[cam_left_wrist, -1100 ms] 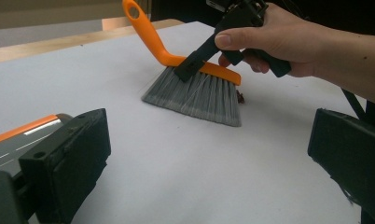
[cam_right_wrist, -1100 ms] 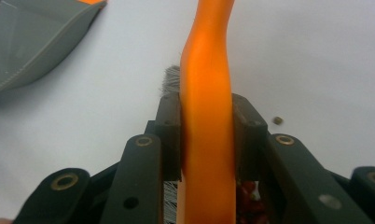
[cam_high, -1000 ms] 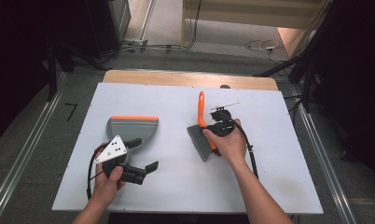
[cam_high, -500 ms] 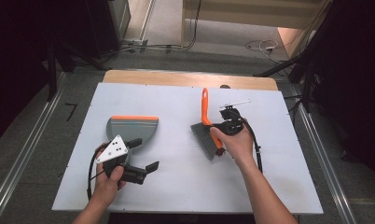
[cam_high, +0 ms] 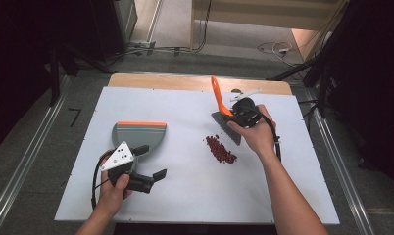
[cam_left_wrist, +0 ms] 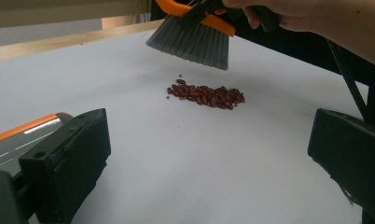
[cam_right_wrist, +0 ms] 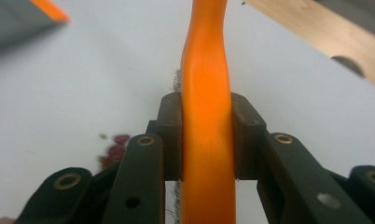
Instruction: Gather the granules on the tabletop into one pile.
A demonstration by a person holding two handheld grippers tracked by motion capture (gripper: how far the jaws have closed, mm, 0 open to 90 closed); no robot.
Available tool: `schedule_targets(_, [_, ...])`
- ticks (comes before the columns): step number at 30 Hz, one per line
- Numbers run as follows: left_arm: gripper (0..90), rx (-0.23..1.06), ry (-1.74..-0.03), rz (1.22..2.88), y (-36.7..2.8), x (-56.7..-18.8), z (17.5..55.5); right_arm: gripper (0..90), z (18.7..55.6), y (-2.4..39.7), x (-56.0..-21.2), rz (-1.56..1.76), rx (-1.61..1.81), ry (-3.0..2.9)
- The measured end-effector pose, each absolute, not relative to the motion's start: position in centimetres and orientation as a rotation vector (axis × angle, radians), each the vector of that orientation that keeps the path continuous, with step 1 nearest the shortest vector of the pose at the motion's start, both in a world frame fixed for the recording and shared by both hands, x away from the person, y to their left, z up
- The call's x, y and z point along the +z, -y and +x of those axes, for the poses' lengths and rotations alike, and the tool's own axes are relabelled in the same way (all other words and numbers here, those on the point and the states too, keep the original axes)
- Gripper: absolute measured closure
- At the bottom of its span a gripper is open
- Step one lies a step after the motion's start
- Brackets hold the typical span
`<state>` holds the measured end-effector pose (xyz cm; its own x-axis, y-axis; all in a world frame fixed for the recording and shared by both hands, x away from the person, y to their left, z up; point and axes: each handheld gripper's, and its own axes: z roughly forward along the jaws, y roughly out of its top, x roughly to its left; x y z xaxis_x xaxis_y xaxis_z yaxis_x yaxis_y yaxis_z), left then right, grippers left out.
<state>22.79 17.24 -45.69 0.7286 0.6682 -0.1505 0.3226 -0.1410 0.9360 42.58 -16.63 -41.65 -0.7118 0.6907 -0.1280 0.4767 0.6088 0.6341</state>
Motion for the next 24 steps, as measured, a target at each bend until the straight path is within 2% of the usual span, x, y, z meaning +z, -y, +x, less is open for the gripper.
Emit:
schedule_targets(6, [0.0, 0.359, -0.786, 1.737, -17.2, -45.7, 22.7, 68.2, 42.4, 14.5, -43.8, 0.718, 0.617, -2.504])
schedule_targets(14, [0.0, 0.361, -0.786, 1.741, -17.2, -45.7, 22.7, 68.8, 40.8, 13.3, -44.4, 0.546, 0.618, -2.582])
schedule_targets(24, [0.0, 0.362, -0.79, 1.746, -17.1, -45.7, 22.8, 68.6, 39.2, 14.6, -43.4, 0.606, 0.708, -2.541])
